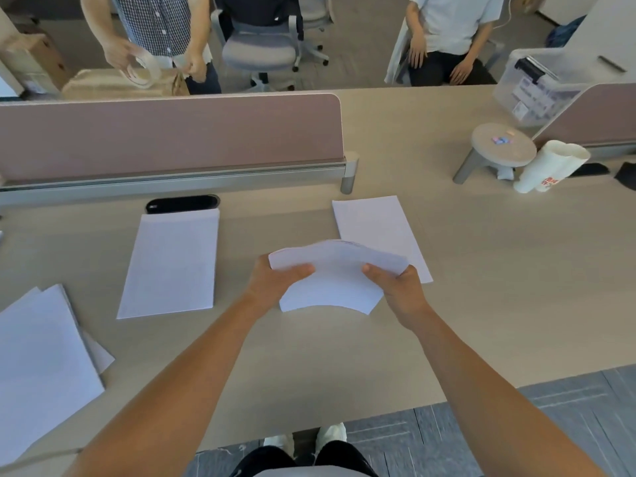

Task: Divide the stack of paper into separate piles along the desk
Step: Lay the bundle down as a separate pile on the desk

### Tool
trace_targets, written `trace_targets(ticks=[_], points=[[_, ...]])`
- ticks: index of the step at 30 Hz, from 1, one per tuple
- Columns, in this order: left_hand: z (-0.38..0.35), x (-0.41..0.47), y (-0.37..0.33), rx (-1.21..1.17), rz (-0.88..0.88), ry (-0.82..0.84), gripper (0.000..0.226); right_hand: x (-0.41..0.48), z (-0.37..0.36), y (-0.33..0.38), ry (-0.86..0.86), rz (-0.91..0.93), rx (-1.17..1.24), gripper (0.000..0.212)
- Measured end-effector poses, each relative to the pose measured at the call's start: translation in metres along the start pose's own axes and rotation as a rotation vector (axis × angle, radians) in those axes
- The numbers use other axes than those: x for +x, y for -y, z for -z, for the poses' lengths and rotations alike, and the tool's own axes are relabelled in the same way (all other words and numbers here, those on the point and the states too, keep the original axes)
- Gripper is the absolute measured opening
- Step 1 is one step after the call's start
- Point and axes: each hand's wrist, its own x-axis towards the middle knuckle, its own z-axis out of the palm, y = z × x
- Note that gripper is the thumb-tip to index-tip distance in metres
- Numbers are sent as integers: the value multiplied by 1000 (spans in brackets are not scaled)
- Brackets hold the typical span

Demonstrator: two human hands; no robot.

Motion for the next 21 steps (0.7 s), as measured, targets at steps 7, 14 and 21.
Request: trace_targets(ticks=[7,14,21], points=[[9,-3,0,-10,-27,41,53,-9,3,7,21,40,-15,27],[3,-9,10,-70,15,93,46,-21,-1,-5,-88,-26,-63,21],[11,-9,3,-30,-38,143,29,-32,-2,11,-82,33,-49,27]])
